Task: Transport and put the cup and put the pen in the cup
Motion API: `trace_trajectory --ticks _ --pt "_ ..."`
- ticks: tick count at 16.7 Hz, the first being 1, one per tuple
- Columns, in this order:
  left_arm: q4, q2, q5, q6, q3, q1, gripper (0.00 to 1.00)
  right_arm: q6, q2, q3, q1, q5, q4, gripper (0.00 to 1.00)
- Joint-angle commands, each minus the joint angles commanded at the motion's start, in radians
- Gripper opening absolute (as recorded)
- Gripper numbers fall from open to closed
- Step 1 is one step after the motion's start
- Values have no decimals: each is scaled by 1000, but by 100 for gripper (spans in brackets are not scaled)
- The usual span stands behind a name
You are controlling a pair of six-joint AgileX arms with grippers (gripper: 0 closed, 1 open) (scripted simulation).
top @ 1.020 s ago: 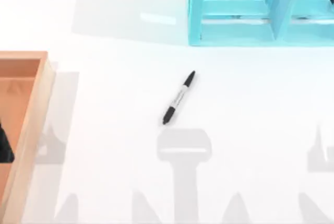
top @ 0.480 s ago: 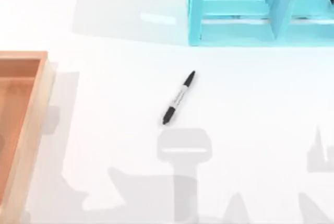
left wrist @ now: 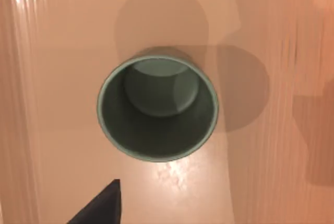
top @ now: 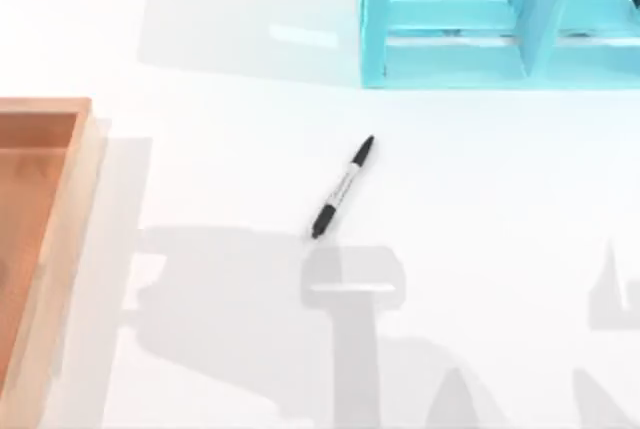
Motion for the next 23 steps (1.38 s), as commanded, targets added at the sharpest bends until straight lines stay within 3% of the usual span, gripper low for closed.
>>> trace_trajectory --ticks 4,10,19,23 --pt "-105 131 -3 11 114 23 100 0 0 0 0 0 0 100" --pt "-107 137 -3 11 115 20 100 0 0 0 0 0 0 100" --pt "220 213 -3 16 -129 28 100 0 0 0 0 0 0 100" --pt "274 228 -3 18 -175 29 100 0 0 0 0 0 0 100"
